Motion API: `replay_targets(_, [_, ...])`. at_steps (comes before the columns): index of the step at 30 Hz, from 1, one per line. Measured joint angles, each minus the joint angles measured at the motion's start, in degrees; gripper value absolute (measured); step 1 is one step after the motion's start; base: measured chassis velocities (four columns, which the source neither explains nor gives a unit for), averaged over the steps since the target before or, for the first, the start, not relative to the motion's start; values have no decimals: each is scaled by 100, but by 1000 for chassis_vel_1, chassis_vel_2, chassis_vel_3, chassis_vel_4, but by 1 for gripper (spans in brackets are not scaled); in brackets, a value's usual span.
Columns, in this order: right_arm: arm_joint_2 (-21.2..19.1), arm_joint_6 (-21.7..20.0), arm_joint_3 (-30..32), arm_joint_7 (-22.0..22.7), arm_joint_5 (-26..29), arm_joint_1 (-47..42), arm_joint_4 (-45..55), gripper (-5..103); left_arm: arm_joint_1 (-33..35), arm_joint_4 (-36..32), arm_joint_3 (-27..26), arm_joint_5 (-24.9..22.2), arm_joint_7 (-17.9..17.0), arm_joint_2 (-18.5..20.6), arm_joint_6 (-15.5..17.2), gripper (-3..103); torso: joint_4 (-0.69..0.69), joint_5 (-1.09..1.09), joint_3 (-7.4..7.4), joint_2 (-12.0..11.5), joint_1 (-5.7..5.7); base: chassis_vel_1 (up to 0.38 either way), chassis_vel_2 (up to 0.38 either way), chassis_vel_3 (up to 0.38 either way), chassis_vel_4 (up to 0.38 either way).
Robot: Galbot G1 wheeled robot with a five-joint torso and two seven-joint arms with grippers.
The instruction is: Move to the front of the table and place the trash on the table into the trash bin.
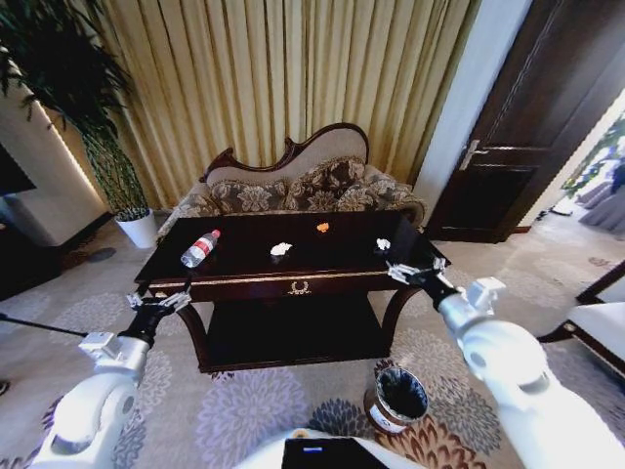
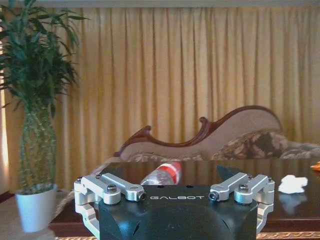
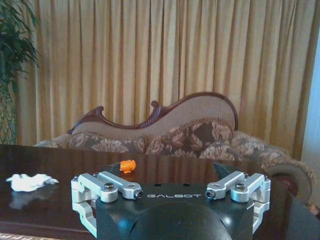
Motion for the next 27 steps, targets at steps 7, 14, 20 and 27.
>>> replay_targets(7, [-141, -55, -750, 0, 150, 1198, -890, 100, 226, -163, -99, 169, -155, -113, -9, 100, 1, 0, 2, -3, 5, 0, 0, 0, 0])
replay_targets(14, [60, -483, -1234, 0, 48, 2087, -1571, 100, 339, -325, -95, 193, -222, -97, -54, 100, 1, -2, 1, -2, 4, 0, 0, 0, 0])
replay_targets(20, [532, -615, -1264, 1, -451, 2479, -2268, 100, 190, 101, -99, 389, -12, -209, -451, 100, 0, -2, 2, -3, 4, 0, 0, 0, 0])
replay_targets(27, [859, -651, -1456, 1, -617, 2676, -2656, 100, 135, 103, -185, 408, 57, -370, -530, 100, 2, -1, 1, -2, 3, 0, 0, 0, 0])
